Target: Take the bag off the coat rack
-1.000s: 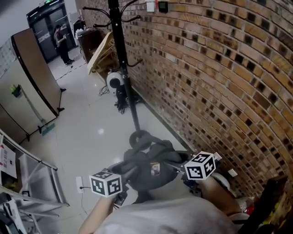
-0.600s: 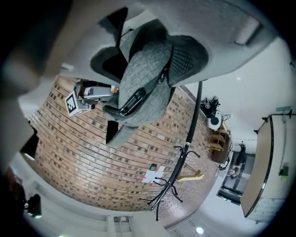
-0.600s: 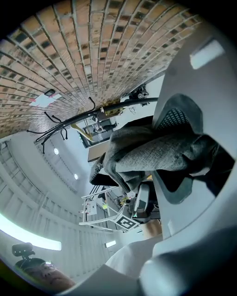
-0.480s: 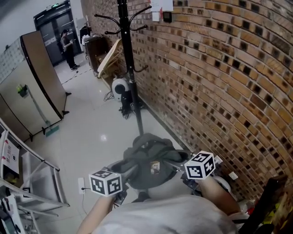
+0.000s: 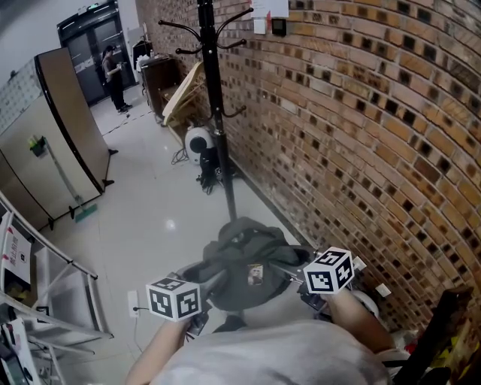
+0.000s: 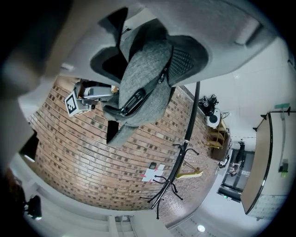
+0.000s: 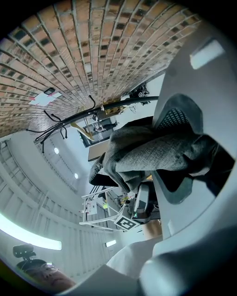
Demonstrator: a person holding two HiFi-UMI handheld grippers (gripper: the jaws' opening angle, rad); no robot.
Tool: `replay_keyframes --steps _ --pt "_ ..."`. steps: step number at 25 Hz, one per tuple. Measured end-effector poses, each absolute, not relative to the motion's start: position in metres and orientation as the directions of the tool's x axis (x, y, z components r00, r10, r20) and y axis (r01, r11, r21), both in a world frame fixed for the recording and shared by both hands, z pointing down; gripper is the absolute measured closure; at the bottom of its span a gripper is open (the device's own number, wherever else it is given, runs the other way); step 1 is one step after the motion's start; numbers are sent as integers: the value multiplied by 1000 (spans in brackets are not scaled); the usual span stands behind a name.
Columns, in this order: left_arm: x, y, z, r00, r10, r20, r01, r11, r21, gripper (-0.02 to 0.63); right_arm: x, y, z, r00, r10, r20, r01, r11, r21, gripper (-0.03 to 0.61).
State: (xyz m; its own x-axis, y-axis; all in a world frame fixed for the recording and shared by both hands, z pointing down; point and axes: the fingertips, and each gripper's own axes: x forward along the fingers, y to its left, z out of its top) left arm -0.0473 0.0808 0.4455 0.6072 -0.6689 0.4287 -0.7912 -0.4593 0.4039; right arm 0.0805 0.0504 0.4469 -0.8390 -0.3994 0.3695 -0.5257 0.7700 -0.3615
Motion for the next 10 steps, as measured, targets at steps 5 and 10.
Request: replay_keyframes --steps 5,10 --pt "-42 79 445 608 -668 429 -791 -462 401 362 86 49 447 -839 -400 369 -526 770 -361 383" --pt "-37 81 443 612 -664 430 -788 -467 402 362 91 51 446 -838 -402 369 -529 767 -364 383"
